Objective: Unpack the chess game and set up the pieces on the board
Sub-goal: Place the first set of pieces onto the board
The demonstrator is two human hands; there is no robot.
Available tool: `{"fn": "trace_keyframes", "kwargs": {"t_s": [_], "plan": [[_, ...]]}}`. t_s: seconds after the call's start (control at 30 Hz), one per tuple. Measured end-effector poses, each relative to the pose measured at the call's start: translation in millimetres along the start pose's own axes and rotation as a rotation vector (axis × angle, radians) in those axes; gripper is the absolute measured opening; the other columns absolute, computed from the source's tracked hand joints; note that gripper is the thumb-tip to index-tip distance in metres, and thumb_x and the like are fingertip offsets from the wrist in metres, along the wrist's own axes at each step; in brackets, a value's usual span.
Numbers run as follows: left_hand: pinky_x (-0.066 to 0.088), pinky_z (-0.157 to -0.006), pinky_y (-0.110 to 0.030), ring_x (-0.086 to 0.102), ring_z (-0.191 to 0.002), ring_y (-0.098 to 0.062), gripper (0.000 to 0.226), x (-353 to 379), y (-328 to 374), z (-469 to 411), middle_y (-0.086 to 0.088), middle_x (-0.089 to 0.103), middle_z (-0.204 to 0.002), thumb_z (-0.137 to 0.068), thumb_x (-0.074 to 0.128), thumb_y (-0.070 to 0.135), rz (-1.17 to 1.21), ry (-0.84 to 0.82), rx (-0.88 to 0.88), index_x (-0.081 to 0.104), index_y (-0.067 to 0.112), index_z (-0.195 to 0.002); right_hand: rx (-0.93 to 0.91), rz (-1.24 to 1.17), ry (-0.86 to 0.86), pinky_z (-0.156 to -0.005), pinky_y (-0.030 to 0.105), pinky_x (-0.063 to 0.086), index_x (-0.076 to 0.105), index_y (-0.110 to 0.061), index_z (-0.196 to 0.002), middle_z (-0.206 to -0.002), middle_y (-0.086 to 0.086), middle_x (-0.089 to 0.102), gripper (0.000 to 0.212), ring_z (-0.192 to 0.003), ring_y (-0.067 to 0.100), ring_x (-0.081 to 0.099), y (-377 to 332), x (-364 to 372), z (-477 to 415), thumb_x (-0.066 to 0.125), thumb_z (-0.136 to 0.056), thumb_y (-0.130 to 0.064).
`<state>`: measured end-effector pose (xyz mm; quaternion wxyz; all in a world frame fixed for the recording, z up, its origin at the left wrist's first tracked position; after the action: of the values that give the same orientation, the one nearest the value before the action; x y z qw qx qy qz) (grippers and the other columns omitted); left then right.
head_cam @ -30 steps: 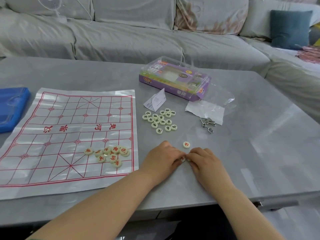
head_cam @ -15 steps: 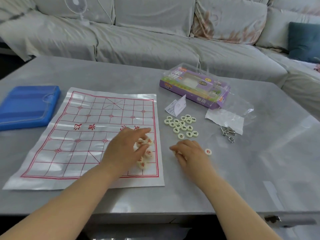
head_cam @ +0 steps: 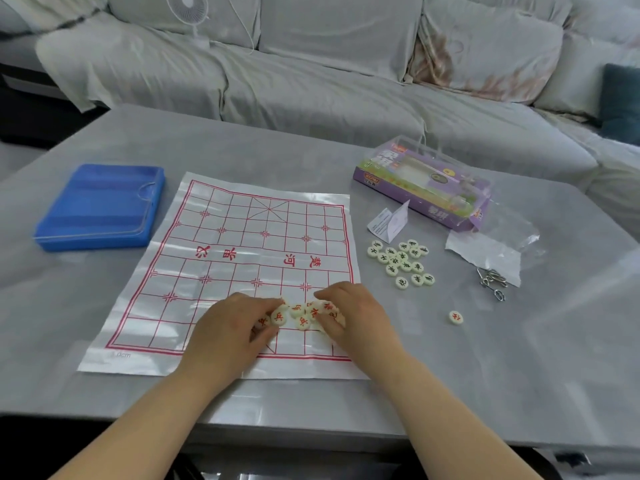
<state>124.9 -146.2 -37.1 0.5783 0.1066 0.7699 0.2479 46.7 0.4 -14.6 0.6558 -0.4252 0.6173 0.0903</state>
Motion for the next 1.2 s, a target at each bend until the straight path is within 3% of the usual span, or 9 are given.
{"fn": "trace_keyframes", "kwargs": {"t_s": [0.13, 0.27, 0.47, 0.7, 0.83, 0.93, 1.03, 1.13, 1.2], "plan": [[0.033, -0.074, -0.019, 0.051, -0.096, -0.014, 0.041, -2, 0, 1, 0.002, 0.062, -0.110, -0.085, 0.058, 0.033, -0.012, 0.032, 0.000, 0.054, 0.025, -0.125, 0.098, 0.003, 0.104, -0.085, 0.008, 0.022, 0.055, -0.016, -0.122, -0.125, -0.003, 0.050, 0.032, -0.119, 0.013, 0.042, 23, -19, 12, 0.054, -0.090, -0.019], [0.043, -0.071, -0.032, 0.063, -0.089, -0.027, 0.031, -1, -2, 3, -0.003, 0.070, -0.096, -0.076, 0.071, 0.029, -0.067, 0.017, 0.027, 0.069, 0.015, -0.104, 0.300, 0.077, 0.212, -0.084, 0.016, 0.025, 0.062, -0.008, -0.112, -0.120, 0.007, 0.055, 0.028, -0.115, 0.026, 0.045, 72, -41, 36, 0.058, -0.085, -0.007], [0.030, -0.102, -0.027, 0.039, -0.126, -0.014, 0.041, -5, 6, -3, 0.007, 0.046, -0.136, -0.090, 0.048, 0.037, -0.035, -0.025, -0.081, 0.049, 0.025, -0.128, 0.535, 0.168, 0.202, -0.091, 0.020, 0.020, 0.054, -0.010, -0.123, -0.131, 0.006, 0.049, 0.035, -0.121, 0.027, 0.039, 124, -59, 54, 0.049, -0.088, -0.006], [0.030, -0.099, -0.021, 0.038, -0.124, -0.010, 0.037, -7, 11, -16, 0.011, 0.046, -0.135, -0.093, 0.043, 0.034, -0.081, -0.129, -0.045, 0.048, 0.026, -0.129, 0.513, 0.152, 0.128, -0.086, 0.020, 0.027, 0.060, -0.008, -0.113, -0.119, 0.008, 0.057, 0.029, -0.113, 0.025, 0.046, 122, -56, 41, 0.045, -0.089, -0.003], [0.032, -0.095, -0.020, 0.042, -0.120, -0.011, 0.034, -10, 12, -18, 0.011, 0.049, -0.131, -0.094, 0.042, 0.030, -0.064, -0.134, -0.058, 0.051, 0.025, -0.126, 0.341, 0.004, 0.126, -0.077, 0.013, 0.027, 0.062, -0.010, -0.111, -0.112, 0.005, 0.059, 0.028, -0.109, 0.021, 0.050, 79, -43, 19, 0.050, -0.087, -0.003], [0.033, -0.095, -0.023, 0.045, -0.118, -0.014, 0.032, -10, 14, -24, 0.007, 0.053, -0.128, -0.093, 0.043, 0.026, -0.012, -0.108, -0.042, 0.055, 0.021, -0.123, 0.203, -0.041, 0.031, -0.080, 0.009, 0.026, 0.057, -0.016, -0.119, -0.119, -0.002, 0.055, 0.030, -0.112, 0.012, 0.047, 44, -27, 0, 0.047, -0.091, -0.010], [0.031, -0.100, -0.028, 0.046, -0.121, -0.019, 0.035, -7, 11, -38, 0.001, 0.055, -0.128, -0.095, 0.037, 0.028, -0.035, -0.095, -0.028, 0.057, 0.016, -0.121, 0.161, -0.051, -0.015, -0.083, 0.008, 0.025, 0.054, -0.018, -0.122, -0.125, -0.004, 0.051, 0.031, -0.116, 0.010, 0.043, 32, -19, -14, 0.048, -0.092, -0.016], [0.031, -0.101, -0.044, 0.050, -0.119, -0.033, 0.046, -4, 1, -58, -0.013, 0.058, -0.123, -0.082, 0.036, 0.026, -0.072, -0.053, 0.015, 0.062, 0.007, -0.115, 0.190, -0.040, 0.010, -0.085, 0.008, 0.022, 0.052, -0.020, -0.123, -0.130, -0.006, 0.046, 0.032, -0.123, 0.009, 0.036, 43, -21, -17, 0.051, -0.091, -0.023], [0.022, -0.106, -0.049, 0.038, -0.129, -0.033, 0.043, 0, -6, -70, -0.014, 0.044, -0.138, -0.091, 0.035, 0.026, -0.185, -0.082, -0.025, 0.051, 0.010, -0.128, 0.247, 0.006, 0.059, -0.088, 0.011, 0.022, 0.054, -0.018, -0.122, -0.132, -0.004, 0.046, 0.032, -0.124, 0.013, 0.035, 59, -30, -18, 0.052, -0.090, -0.021]]}}
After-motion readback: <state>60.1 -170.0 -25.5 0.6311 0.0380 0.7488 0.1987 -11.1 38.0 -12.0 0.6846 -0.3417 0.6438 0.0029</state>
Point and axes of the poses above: each hand's wrist, its own z-axis away from the middle knuckle, its own x-axis out of the palm, y = z × x, the point moved 3 cm from there along -z, towards the middle knuckle
